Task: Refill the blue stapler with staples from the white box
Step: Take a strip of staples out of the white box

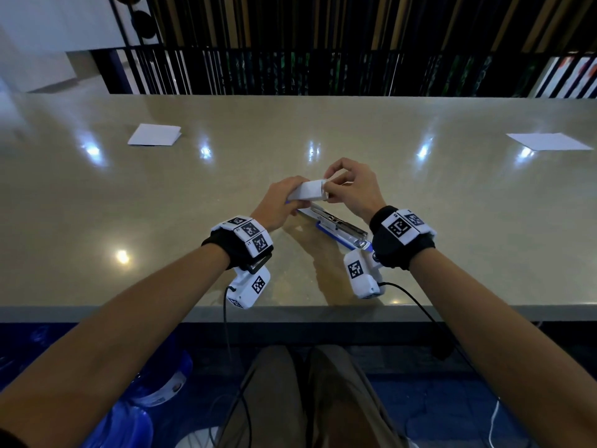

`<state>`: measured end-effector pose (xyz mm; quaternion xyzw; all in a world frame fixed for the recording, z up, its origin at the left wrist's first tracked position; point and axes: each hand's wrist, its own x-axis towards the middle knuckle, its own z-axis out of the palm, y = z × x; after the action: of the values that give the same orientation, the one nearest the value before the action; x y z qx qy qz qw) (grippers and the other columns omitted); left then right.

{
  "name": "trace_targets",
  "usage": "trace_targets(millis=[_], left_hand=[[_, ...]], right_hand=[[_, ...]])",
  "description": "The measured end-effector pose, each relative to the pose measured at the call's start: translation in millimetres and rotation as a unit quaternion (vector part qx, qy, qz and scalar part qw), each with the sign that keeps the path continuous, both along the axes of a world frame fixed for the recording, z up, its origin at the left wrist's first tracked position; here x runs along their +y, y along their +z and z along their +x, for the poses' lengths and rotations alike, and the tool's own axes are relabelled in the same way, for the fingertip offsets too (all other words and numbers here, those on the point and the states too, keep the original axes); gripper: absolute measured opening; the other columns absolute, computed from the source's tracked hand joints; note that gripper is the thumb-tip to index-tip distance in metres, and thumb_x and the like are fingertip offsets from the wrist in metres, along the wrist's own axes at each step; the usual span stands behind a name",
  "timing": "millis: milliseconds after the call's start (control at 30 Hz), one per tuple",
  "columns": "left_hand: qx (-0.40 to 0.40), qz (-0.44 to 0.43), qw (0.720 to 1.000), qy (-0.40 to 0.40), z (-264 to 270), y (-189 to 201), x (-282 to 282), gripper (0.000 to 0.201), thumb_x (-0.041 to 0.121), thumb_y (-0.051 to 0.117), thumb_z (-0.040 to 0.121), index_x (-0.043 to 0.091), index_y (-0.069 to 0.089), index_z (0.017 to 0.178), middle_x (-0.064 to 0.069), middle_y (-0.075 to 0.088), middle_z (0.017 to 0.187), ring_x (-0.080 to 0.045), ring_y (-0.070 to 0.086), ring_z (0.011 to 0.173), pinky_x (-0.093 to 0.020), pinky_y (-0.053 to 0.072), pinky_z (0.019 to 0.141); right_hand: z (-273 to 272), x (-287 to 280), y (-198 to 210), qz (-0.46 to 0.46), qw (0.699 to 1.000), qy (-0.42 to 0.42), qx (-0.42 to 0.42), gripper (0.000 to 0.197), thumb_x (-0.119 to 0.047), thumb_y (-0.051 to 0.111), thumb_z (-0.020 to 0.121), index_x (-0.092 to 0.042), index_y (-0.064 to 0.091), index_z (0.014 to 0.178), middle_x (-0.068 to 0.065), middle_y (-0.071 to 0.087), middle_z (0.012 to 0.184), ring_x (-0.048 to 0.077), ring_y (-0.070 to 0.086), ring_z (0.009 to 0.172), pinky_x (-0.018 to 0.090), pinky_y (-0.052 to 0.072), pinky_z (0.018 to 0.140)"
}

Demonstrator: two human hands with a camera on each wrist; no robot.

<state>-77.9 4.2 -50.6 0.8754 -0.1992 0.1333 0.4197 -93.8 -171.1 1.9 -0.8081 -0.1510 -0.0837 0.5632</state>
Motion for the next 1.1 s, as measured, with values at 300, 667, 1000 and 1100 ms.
trace_targets(millis=[300,667,1000,1100], left_hand=[[0.008,0.0,1.0,-0.009,-2.6,2.0,1.6,0.036,0.006,0.062,0.085,0.002,0.055,0.12,-0.017,0.059,0.112,-0.024,0.06,0.091,-0.016,0.054,0.056],[0.088,-0.101,0.99,-0.033,-9.1,5.6,0.3,0.038,0.0,0.061,0.085,-0.001,0.052,0.122,-0.013,0.055,0.107,-0.014,0.063,0.079,-0.014,0.057,0.057],[0.136,-0.122,0.983,-0.035,-12.8,3.3,-3.1,0.041,0.001,0.056,0.088,0.004,0.048,0.128,-0.01,0.061,0.108,0.0,0.07,0.072,-0.017,0.059,0.059],[0.139,-0.131,0.981,-0.034,-14.0,4.5,-2.8,0.041,0.002,0.058,0.088,0.004,0.048,0.127,-0.009,0.06,0.11,-0.01,0.068,0.08,-0.019,0.059,0.059]], right_hand=[[-1.8,-1.7,-1.3,0.001,1.0,0.002,0.008,0.009,-0.004,0.059,0.08,-0.008,0.053,0.074,0.012,0.06,0.074,0.022,0.061,0.069,0.036,0.061,0.063],[5.3,-17.1,-3.2,-0.096,0.989,-0.005,-0.109,0.013,-0.004,0.073,0.069,-0.013,0.065,0.074,-0.002,0.059,0.079,0.007,0.051,0.066,0.01,0.039,0.057],[-3.8,-15.0,0.8,-0.114,0.98,0.011,-0.162,0.017,0.003,0.071,0.073,-0.007,0.078,0.086,0.01,0.066,0.084,0.013,0.053,0.074,-0.002,0.037,0.063],[-4.5,-13.9,2.2,-0.11,0.98,-0.002,-0.164,0.015,-0.004,0.069,0.078,-0.009,0.078,0.089,0.014,0.068,0.088,0.017,0.057,0.078,-0.003,0.038,0.064]])
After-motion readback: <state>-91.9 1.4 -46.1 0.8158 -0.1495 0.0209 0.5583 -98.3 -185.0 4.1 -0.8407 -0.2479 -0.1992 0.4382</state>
